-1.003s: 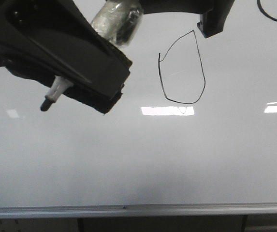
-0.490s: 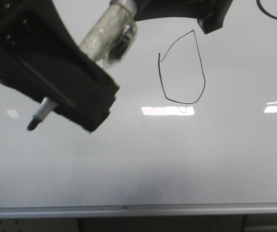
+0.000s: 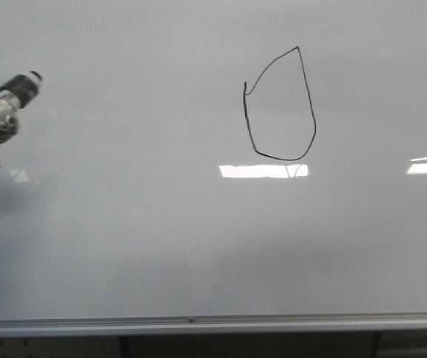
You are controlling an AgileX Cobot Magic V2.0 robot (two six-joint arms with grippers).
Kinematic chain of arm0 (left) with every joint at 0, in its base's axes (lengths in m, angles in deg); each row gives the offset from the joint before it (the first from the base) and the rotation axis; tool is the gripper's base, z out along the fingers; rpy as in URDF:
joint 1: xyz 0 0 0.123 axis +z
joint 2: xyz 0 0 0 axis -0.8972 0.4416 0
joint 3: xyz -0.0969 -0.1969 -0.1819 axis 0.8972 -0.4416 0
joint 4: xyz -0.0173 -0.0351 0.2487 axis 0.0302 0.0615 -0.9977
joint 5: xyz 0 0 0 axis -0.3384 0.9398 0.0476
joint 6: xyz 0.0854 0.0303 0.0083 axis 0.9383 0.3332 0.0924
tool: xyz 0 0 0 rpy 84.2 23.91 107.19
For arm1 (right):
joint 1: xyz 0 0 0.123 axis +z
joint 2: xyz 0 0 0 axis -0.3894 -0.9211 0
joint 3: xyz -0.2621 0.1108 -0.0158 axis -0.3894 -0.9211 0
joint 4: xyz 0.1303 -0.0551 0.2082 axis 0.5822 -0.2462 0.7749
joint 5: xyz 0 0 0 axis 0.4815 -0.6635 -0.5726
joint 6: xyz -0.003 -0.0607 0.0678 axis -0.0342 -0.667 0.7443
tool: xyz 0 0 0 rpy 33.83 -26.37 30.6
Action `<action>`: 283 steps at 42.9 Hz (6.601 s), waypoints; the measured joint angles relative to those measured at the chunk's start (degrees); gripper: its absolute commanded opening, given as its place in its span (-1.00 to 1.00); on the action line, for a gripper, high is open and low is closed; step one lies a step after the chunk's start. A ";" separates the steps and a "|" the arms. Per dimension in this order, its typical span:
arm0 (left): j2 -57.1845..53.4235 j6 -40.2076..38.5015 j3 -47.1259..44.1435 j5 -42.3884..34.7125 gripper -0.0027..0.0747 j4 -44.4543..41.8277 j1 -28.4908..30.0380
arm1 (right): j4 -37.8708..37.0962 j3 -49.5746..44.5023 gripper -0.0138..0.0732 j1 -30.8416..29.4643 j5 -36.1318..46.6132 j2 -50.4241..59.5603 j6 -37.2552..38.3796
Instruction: Write number 0 on whiteboard
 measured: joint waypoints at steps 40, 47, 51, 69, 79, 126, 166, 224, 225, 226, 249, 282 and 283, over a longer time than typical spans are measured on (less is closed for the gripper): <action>12.00 -0.94 0.65 -22.18 -0.85 -0.37 9.94 | 0.10 -26.70 -0.84 0.00 14.22 27.04 0.00; 13.69 -0.94 0.73 -24.45 -0.33 -0.26 9.94 | 0.10 -26.70 -0.84 0.00 14.22 27.04 0.00; 14.49 -0.94 0.78 -25.97 0.08 -0.16 9.94 | 0.10 -26.70 -0.84 0.00 14.22 27.04 -0.14; 12.46 -1.15 0.87 -25.45 0.67 -0.93 9.94 | 0.10 -26.70 -0.84 0.00 14.22 27.04 -0.14; 0.87 -1.15 0.87 -19.06 0.42 -3.04 9.94 | 0.10 -26.70 -0.84 0.00 15.45 27.04 -0.14; -55.21 0.76 -24.30 -14.71 -0.98 2.01 9.94 | 0.20 -26.70 -0.84 0.00 16.25 27.04 -0.14; -79.10 -22.31 -40.74 -25.92 -0.98 -19.14 9.94 | 0.20 -26.70 -0.84 0.00 16.25 27.04 -0.14; -80.35 -28.33 -52.47 -40.75 -0.98 -22.23 9.94 | 0.20 -26.82 -0.84 0.00 16.15 27.04 -0.14; -80.35 -28.33 -52.47 -40.75 -0.98 -22.23 9.94 | 0.20 -26.82 -0.84 0.00 16.15 27.04 -0.14; -80.35 -28.33 -52.47 -40.75 -0.98 -22.23 9.94 | 0.20 -26.82 -0.84 0.00 16.15 27.04 -0.14; -80.35 -28.37 -52.47 -40.80 -0.98 -22.23 9.94 | 0.69 -27.22 -0.84 0.00 22.79 27.04 -0.14; -80.35 -28.46 -52.47 -40.80 -0.98 -22.23 9.94 | -47.77 -41.34 -0.84 -14.47 21.06 42.87 42.38; -80.35 -28.46 -52.47 -40.80 -0.98 -22.23 9.94 | -48.75 -42.46 -0.84 -14.94 20.94 43.78 42.98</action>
